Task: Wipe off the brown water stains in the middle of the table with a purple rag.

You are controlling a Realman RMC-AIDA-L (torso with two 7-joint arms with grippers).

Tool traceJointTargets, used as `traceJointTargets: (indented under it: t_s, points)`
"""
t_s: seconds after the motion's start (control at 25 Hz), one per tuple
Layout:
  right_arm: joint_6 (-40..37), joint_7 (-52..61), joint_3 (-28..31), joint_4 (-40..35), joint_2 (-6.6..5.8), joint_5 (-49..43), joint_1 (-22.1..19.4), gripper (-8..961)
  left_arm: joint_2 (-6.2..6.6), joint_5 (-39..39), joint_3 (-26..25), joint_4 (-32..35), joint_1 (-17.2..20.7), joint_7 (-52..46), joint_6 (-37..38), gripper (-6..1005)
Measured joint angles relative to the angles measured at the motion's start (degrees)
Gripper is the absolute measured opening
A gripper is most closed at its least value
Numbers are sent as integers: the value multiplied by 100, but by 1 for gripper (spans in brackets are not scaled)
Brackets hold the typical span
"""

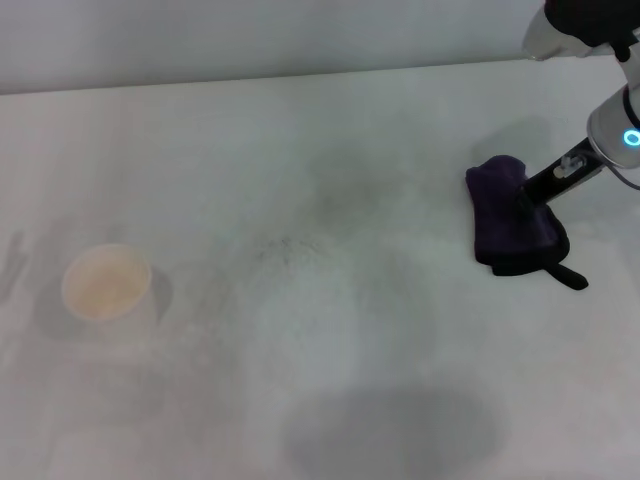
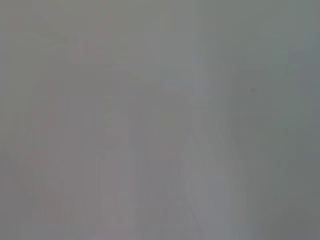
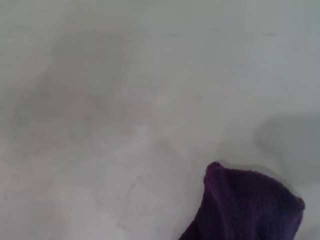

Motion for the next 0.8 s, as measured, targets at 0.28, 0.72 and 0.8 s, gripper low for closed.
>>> traceJointTargets:
  t_s: [0.28,0.72,0.8]
  points:
    - [169,-125,31,84,55,57,-81,66,1,0,0,0,-29,10,0,876]
    - [859,-258,290,-251,198,310,-516,262,2,0,0,0,-31,16,1,876]
    - [1092,-409,296,-364,223,508,-611,353,8,0,0,3,-39,18,1,876]
